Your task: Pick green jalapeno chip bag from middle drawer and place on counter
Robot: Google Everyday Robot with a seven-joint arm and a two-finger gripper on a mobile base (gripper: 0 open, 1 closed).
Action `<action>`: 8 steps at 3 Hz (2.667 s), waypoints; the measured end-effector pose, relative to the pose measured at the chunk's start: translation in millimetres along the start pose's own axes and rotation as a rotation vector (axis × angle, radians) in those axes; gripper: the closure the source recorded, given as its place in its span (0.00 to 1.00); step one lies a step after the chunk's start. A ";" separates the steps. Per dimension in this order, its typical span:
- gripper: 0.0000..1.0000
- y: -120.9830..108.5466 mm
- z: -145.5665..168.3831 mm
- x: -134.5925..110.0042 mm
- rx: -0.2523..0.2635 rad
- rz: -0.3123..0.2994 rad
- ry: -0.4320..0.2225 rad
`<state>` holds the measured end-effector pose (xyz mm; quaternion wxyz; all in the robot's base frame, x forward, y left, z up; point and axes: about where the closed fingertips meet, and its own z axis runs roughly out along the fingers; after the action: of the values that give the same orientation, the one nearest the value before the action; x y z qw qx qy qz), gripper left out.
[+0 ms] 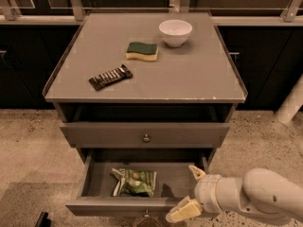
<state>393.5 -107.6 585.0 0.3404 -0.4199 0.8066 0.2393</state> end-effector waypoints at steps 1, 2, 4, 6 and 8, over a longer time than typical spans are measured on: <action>0.00 1.1 46.6 7.2 -0.072 -0.001 0.020; 0.00 4.9 52.8 5.5 -0.089 -0.006 0.021; 0.00 -25.1 86.9 -3.6 -0.079 0.002 -0.074; 0.00 -44.0 124.3 -14.6 -0.103 0.008 -0.123; 0.00 -55.8 134.4 -14.1 -0.069 0.004 -0.158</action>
Offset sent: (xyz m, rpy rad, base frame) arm 0.0106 0.0235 -0.0303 0.0107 0.0392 0.0468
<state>493.0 -39.8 502.0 0.3877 -0.4098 0.7692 0.3001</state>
